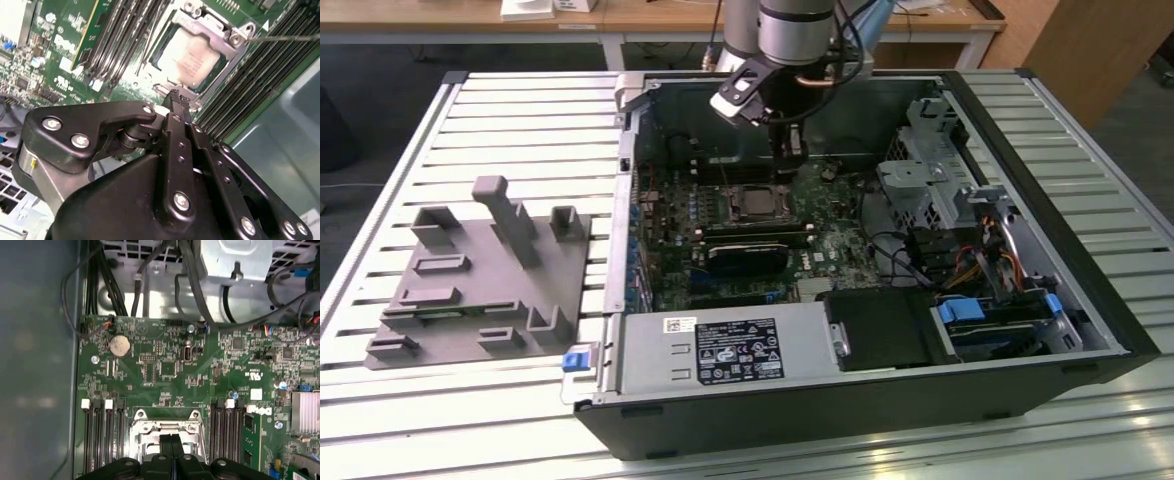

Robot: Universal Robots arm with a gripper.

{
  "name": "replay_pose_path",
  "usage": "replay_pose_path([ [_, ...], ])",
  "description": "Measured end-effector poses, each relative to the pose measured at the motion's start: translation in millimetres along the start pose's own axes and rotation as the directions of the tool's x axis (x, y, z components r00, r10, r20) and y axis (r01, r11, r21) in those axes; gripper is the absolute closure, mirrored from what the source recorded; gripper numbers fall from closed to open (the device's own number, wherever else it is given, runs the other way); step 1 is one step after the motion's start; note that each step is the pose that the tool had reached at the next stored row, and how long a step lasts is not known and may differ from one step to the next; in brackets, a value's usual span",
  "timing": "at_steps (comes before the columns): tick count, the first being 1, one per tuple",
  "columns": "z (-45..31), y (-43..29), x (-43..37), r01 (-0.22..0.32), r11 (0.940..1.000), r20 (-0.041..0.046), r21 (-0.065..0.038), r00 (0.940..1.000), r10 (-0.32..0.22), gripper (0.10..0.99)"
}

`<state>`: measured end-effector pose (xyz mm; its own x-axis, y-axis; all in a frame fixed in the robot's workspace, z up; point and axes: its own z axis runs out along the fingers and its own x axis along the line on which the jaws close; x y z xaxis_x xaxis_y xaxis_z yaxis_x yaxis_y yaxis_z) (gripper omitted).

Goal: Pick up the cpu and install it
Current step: 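Close the cpu cover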

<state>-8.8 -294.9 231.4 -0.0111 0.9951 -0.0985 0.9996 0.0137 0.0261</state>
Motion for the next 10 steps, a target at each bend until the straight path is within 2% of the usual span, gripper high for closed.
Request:
replay_pose_path([
  [10, 7.8, -16.5, 0.8, 0.000, 1.0000, -0.0005, 0.000, 1.0000, 0.000, 0.980],
])
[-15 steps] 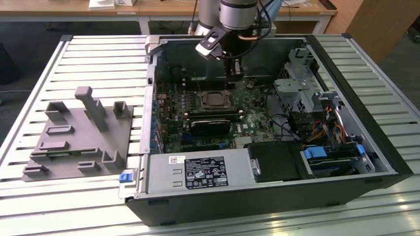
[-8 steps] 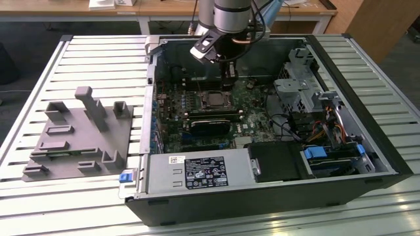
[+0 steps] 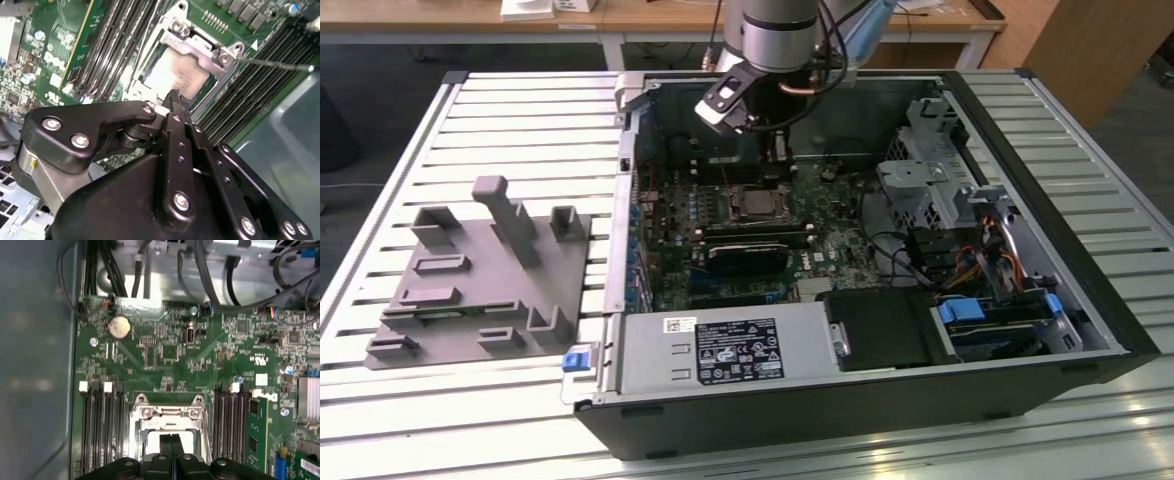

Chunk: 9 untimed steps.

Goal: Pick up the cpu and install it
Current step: 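Close the cpu cover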

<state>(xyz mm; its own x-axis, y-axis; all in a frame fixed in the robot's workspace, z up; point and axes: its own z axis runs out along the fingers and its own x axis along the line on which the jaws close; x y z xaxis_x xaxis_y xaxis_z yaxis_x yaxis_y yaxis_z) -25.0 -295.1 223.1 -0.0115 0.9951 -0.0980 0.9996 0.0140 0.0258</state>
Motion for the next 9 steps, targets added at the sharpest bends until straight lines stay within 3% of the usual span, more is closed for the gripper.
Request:
replay_pose_path([
  [6, 5.3, -14.5, 0.2, 0.000, 1.0000, 0.0000, 0.000, 1.0000, 0.000, 0.980],
  [9, 7.0, -17.9, 0.4, 0.000, 1.0000, 0.0001, 0.000, 1.0000, 0.000, 0.980],
])
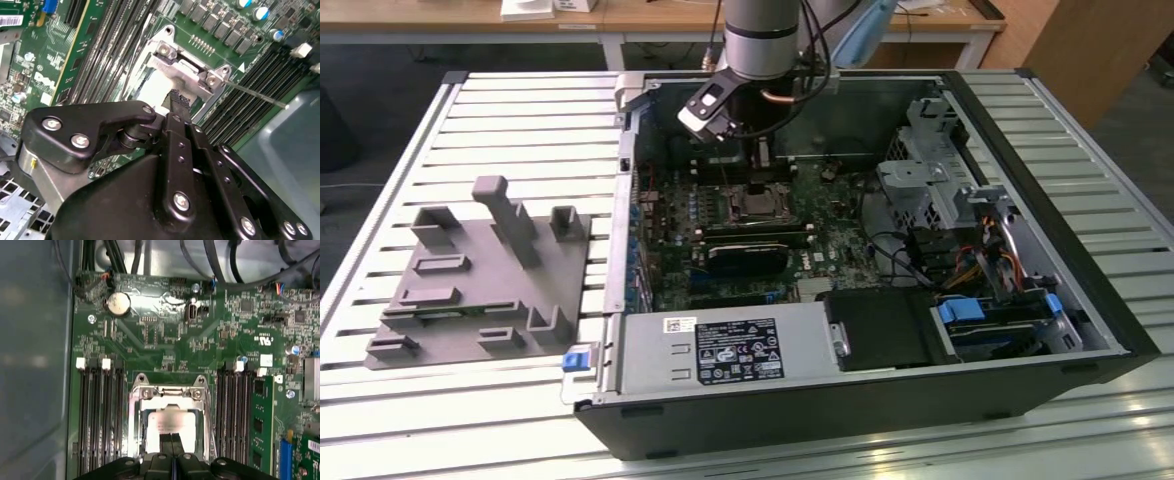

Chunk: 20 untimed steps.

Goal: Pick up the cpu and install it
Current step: 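Close the cpu cover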

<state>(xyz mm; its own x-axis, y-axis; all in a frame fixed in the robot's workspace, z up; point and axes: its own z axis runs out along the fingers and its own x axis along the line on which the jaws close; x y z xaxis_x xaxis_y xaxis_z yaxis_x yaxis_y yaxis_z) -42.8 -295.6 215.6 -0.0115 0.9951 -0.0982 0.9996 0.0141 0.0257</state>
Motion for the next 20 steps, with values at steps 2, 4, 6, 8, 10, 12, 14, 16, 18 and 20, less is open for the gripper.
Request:
replay_pose_path([
  [2, 0.1, 0.0, 0.0, 0.000, 1.0000, 0.0002, 0.000, 1.0000, 0.000, 0.980],
  [4, 0.3, 0.0, 0.1, 0.000, 1.0000, -0.0001, 0.000, 1.0000, 0.000, 0.980],
  [6, 0.5, 0.0, 0.1, 0.000, 1.0000, 0.0000, 0.000, 1.0000, 0.000, 0.980],
  [8, 0.6, 0.0, 0.1, 0.000, 1.0000, -0.0001, 0.000, 1.0000, 0.000, 0.980],
  [10, 1.2, -0.4, 0.2, 0.000, 1.0000, -0.0003, 0.000, 1.0000, 0.000, 0.980],
  [12, 1.9, -2.1, 0.3, 0.000, 1.0000, -0.0001, 0.000, 1.0000, 0.000, 0.980],
  [14, 2.9, -3.5, 0.4, 0.000, 1.0000, -0.0002, 0.000, 1.0000, 0.000, 0.980],
  [16, 3.8, -6.0, 0.5, 0.000, 1.0000, 0.0000, 0.000, 1.0000, 0.000, 0.980],
  [18, 4.6, -9.1, 0.6, 0.000, 1.0000, 0.0000, 0.000, 1.0000, 0.000, 0.980],
  [20, 5.5, -11.1, 0.7, 0.000, 1.0000, -0.0001, 0.000, 1.0000, 0.000, 0.980],
])
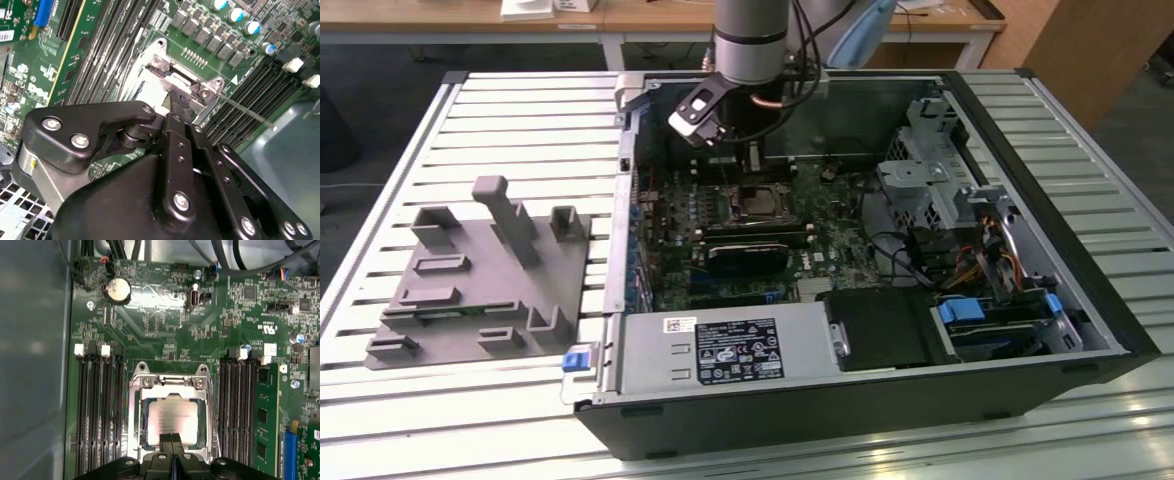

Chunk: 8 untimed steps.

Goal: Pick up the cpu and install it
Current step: 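Close the cpu cover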

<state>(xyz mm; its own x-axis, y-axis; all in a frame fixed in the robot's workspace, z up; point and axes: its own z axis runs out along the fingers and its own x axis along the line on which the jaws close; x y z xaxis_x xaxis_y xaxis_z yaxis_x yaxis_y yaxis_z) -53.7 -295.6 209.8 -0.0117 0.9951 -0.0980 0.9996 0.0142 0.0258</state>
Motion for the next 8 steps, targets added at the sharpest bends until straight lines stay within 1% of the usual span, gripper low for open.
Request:
replay_pose_path([
  [4, 2.7, -2.7, 0.3, 0.000, 1.0000, 0.0000, 0.000, 1.0000, 0.000, 0.980],
  [8, 8.0, -3.0, 0.8, 0.000, 1.0000, 0.0005, 0.000, 1.0000, 0.000, 0.980],
])
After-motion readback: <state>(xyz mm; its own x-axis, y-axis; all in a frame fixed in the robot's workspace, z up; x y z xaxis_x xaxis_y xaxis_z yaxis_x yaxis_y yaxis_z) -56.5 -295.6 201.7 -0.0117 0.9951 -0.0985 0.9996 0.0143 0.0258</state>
